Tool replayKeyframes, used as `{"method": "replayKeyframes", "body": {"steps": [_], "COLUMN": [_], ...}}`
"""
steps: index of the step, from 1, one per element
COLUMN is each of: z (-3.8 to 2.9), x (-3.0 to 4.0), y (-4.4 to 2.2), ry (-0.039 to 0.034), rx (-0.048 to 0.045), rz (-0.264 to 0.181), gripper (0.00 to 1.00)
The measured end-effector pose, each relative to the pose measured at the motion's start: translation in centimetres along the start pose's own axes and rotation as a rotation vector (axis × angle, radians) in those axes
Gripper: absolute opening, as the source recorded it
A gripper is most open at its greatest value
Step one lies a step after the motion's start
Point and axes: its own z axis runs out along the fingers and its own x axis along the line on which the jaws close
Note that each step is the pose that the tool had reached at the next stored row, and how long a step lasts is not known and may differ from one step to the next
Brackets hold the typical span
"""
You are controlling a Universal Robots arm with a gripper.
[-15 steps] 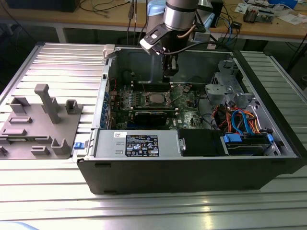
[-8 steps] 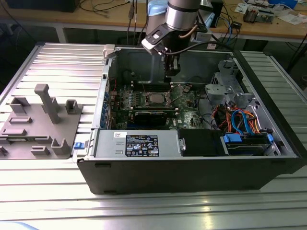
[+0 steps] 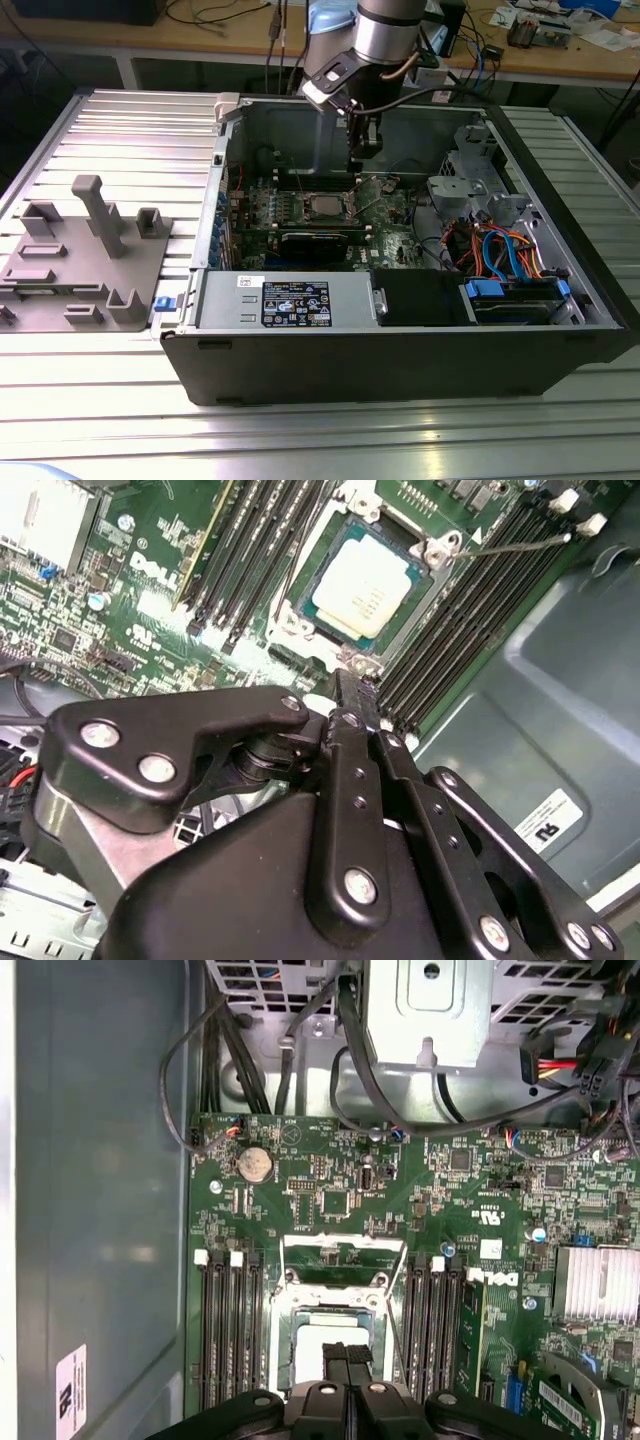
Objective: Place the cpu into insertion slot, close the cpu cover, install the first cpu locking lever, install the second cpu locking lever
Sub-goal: 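Close the cpu cover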
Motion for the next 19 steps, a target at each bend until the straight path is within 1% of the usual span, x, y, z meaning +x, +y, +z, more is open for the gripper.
{"method": "replayKeyframes", "body": {"steps": [2, 11, 13, 19], "z": [-0.02, -0.08, -0.1, -0.13], "x": [-0.02, -0.07, -0.08, -0.11], "y": [0.51, 1.71, 2.11, 2.62], "ry": [0.0001, 0.0002, 0.0001, 0.0001], "rx": [0.0004, 0.0013, 0.0016, 0.0017], "rz": [0.0, 0.0, 0.0, 0.0], "gripper": [0.11, 0.11, 0.11, 0.11]}}
